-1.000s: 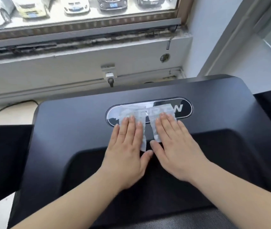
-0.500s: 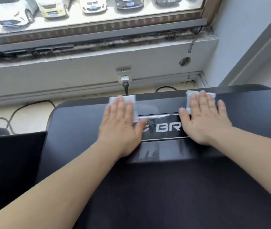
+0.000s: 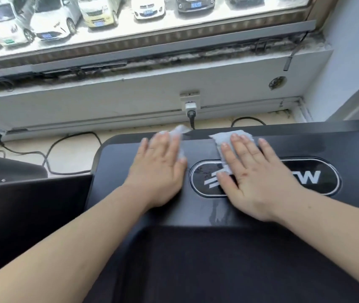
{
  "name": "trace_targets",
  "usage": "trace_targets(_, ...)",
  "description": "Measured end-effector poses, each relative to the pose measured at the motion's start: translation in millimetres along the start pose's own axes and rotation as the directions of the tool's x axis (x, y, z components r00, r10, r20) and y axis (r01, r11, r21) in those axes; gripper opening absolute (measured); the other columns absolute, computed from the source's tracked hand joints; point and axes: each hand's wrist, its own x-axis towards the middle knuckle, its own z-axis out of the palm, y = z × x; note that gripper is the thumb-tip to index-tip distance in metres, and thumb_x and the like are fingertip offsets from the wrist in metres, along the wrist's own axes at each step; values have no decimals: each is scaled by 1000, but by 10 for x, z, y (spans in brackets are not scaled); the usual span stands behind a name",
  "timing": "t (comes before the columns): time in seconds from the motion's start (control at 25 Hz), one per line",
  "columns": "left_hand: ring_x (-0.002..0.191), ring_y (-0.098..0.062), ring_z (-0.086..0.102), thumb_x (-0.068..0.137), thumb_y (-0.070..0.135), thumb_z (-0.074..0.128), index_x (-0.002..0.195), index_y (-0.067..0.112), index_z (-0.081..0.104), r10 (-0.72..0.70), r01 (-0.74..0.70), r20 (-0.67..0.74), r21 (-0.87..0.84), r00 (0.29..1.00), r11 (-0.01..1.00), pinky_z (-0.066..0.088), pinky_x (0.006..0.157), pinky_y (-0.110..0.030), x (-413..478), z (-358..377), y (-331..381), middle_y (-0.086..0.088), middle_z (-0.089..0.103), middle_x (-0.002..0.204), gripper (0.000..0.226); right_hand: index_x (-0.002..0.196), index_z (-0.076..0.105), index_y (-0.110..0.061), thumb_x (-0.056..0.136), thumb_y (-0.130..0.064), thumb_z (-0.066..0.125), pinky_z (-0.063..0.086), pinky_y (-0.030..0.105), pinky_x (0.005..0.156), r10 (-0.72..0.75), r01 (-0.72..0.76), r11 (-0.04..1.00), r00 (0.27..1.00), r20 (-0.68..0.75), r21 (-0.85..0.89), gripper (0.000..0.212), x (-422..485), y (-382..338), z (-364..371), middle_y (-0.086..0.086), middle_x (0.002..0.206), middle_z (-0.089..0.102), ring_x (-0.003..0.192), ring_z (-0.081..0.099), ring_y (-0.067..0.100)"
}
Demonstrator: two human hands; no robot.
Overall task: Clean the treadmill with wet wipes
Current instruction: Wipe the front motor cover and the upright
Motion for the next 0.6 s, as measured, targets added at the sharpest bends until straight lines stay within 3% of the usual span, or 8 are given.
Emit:
trace_targets(0.08, 156, -19, -7, 96, 57, 1, 162, 19, 1, -207, 207, -36, -11, 978, 978, -6, 126, -48, -103, 46, -271, -4, 2, 170, 77, 161, -16, -21, 81, -65, -19, -14, 46, 125, 72, -70, 997, 996, 56, -39, 92, 53, 77, -51, 7, 170, -19, 155, -22, 21)
trace_targets(0.16, 156, -22, -8, 97, 57, 3, 162, 16, 2, -272, 270, -52, -36, 961, 962, -7, 126, -46, -132, 89, -282, -6, 2, 170, 77, 162, -13, -19, 80, -67, -19, -13, 48, 125, 118, -114, 992, 991, 69, -54, 95, 107, 74, -70, 10, 171, -12, 156, -18, 24)
trace_targets(0.36, 156, -22, 1, 99, 49, 9, 162, 17, 11, -166, 154, -176, -80, 970, 985, -1, 127, -45, -92, 139, -192, -3, 13, 169, 71, 162, 5, -14, 79, -68, -16, -12, 55, 123, 60, -59, 998, 995, 73, -17, 101, 408, -372, -223, 14, 166, 14, 156, 2, 30)
trace_targets(0.48, 156, -21, -12, 97, 48, 11, 162, 19, -4, -135, 134, -129, -19, 982, 991, -4, 126, -46, -122, 186, -250, -1, -2, 171, 73, 163, 3, -15, 88, -56, -4, -15, 54, 123, -135, 128, 988, 988, 81, 88, 86, 655, -1025, -184, 12, 169, 8, 157, -3, 27)
trace_targets(0.6, 155, -17, -16, 98, 48, 14, 162, 18, -5, -131, 126, -137, -43, 982, 991, -7, 126, -44, -89, 197, -300, 2, -7, 171, 74, 164, 1, -20, 100, -51, 4, -15, 52, 123, -173, 165, 982, 981, 88, 90, 71, 824, -1111, -183, 5, 171, 6, 157, -4, 21)
